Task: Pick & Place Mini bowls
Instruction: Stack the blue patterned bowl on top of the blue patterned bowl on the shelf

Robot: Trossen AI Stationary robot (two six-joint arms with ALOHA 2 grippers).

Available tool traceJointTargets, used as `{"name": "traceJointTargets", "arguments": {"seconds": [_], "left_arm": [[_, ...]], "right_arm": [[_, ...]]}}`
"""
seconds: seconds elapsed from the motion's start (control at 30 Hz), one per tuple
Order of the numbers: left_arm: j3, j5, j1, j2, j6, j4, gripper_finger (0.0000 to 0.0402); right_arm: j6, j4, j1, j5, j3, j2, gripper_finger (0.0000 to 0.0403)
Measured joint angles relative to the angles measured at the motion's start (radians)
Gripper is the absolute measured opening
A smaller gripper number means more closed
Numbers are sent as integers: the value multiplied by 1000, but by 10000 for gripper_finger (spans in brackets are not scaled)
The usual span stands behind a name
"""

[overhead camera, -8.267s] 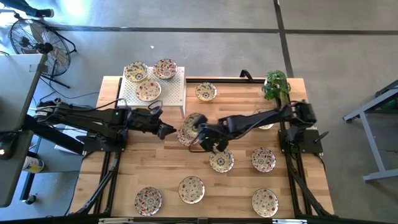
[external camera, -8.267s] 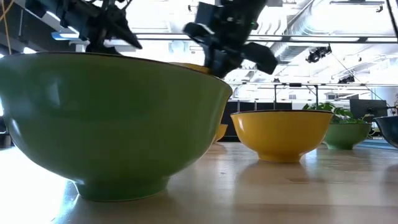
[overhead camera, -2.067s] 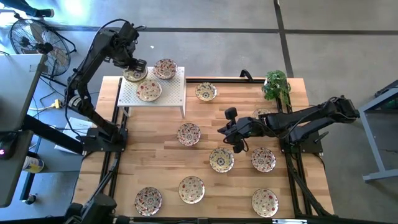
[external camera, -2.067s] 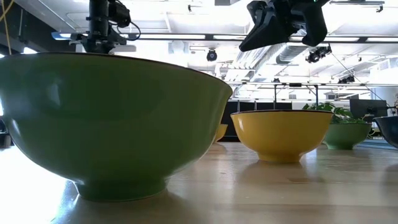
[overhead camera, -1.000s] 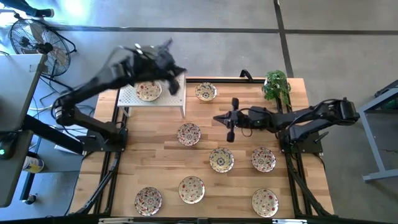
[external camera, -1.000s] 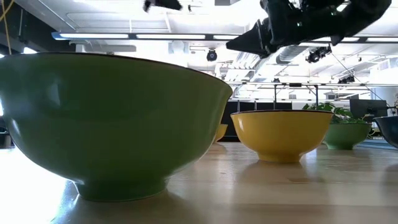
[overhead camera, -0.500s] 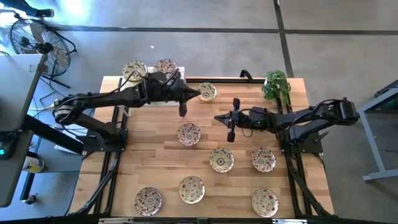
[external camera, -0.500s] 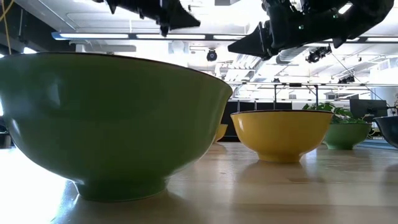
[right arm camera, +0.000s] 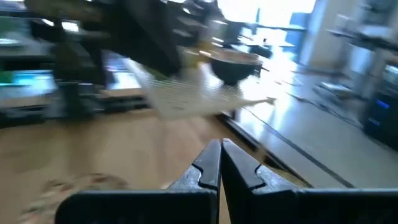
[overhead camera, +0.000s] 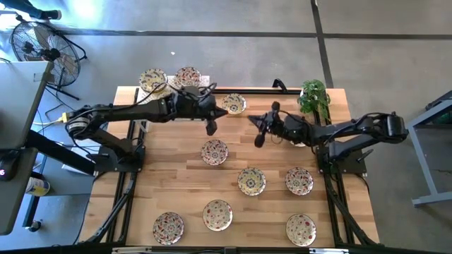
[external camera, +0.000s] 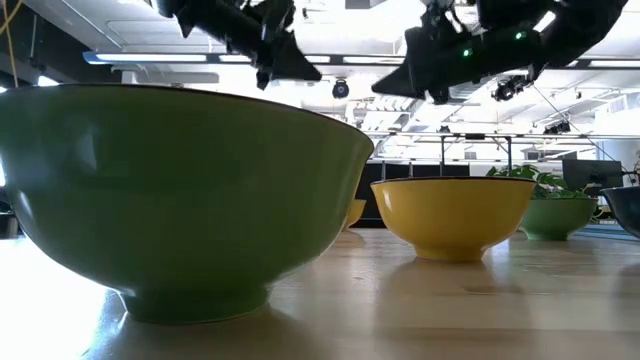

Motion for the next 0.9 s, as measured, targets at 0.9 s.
{"name": "traceJointTargets", "arguments": {"seconds": [0.9], "left_arm": [[4, -22, -52, -154, -164, -307, 1]], "right_arm": [[563, -551, -163, -397, 0, 0, 56]]}}
